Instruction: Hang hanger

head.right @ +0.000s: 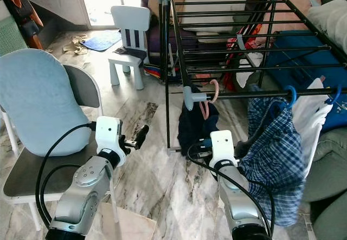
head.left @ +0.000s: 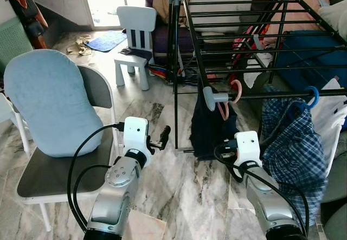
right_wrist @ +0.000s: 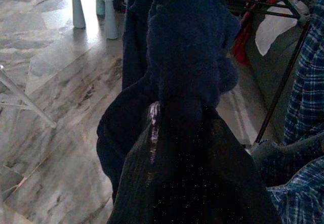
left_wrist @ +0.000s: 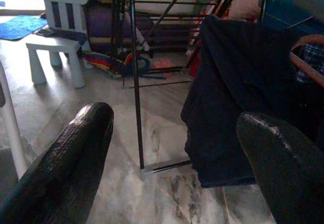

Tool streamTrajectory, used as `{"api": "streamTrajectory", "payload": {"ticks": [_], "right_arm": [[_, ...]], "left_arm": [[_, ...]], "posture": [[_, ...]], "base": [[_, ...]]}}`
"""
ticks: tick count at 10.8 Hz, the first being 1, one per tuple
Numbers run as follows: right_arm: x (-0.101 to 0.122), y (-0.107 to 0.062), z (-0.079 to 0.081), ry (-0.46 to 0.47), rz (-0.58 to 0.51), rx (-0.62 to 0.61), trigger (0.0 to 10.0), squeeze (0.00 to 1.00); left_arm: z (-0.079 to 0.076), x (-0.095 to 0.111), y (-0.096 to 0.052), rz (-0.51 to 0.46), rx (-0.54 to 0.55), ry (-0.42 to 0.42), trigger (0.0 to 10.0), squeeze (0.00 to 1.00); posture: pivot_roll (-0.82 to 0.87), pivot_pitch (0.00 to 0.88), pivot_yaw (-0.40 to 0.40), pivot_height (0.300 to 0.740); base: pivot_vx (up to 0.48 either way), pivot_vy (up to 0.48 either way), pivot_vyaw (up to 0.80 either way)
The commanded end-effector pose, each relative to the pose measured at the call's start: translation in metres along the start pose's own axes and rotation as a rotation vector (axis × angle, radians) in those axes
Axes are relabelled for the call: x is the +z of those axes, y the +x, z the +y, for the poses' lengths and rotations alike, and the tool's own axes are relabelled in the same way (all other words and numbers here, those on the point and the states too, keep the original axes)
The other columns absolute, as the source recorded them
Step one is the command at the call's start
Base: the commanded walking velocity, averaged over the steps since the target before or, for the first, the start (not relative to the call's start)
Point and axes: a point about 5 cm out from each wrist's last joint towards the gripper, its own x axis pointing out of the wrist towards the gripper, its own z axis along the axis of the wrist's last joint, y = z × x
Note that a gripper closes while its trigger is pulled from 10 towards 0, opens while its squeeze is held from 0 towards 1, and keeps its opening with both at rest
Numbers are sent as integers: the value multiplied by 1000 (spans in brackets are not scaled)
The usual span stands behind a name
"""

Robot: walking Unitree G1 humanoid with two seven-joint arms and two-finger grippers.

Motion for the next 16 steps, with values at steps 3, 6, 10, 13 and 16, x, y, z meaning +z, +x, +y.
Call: {"api": "streamTrajectory", "payload": {"ticks": [3, 6, 10, 13, 16], "right_arm": [[10, 0, 0, -4, -70, 2, 10000, 0], [10, 0, 1, 1, -73, 4, 10000, 0], [8, -4, -3, 3, -66, -10, 10000, 0], [11, -2, -4, 2, -75, -19, 10000, 0], [14, -3, -9, 2, -83, -39, 10000, 0]], "left_arm": [[-2, -1, 2, 2, -20, 22, 10000, 0], [-3, 1, 3, -4, -29, 29, 10000, 0], [-4, 2, 3, -5, -28, 30, 10000, 0], [-5, 3, 6, -9, -26, 31, 10000, 0], [-4, 4, 7, -12, -20, 30, 10000, 0]], "posture": [[-69, 0, 1, 740], [-66, 0, -1, 740], [-80, 0, -2, 740], [-84, 0, -3, 740], [-94, 0, 2, 740]], "base": [[-175, 0, 0], [-270, 0, 0], [-273, 0, 0], [-266, 0, 0], [-260, 0, 0]]}}
